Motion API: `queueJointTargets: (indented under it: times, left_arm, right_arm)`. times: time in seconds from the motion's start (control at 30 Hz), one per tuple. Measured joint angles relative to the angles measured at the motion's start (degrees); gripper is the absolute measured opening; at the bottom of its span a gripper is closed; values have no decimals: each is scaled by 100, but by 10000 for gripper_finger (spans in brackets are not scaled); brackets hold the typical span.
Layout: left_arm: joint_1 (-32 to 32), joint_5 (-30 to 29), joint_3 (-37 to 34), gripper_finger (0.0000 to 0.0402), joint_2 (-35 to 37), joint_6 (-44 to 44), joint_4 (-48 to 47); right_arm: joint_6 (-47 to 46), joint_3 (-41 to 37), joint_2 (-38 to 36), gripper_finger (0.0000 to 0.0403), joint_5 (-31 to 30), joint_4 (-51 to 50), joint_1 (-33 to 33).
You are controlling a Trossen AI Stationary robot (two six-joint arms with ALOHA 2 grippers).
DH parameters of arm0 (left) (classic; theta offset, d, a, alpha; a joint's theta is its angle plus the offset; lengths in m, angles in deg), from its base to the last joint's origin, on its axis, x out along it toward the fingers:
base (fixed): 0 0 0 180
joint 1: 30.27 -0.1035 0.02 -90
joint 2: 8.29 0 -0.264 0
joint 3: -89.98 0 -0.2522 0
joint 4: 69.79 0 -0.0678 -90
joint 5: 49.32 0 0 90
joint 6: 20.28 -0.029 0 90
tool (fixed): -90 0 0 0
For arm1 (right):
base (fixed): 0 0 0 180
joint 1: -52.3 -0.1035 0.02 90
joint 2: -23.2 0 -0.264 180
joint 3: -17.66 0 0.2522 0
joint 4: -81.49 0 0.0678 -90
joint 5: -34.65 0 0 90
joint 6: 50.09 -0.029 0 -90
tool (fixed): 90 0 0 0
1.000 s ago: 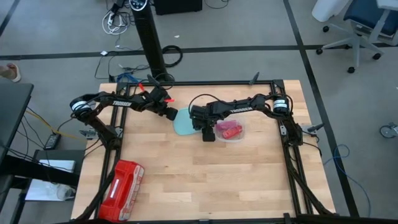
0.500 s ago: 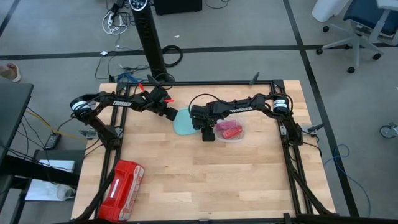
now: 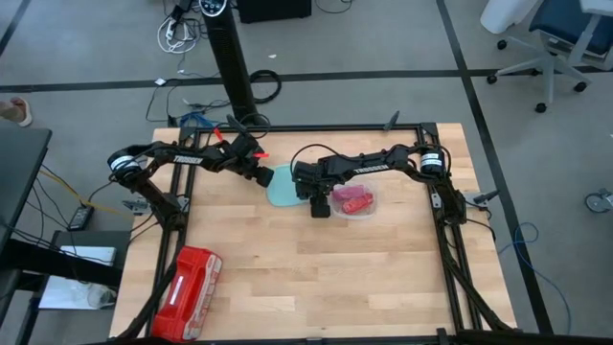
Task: Roll bandage
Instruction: Close the green tupperware
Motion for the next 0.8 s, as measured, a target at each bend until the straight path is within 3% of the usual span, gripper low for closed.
queueJointTargets:
  times: [0.8]
  left_arm:
    - [-4, 114, 4, 163, 2, -39, -52]
  right_arm:
    - [-12, 4, 2, 150, -151, 20, -28]
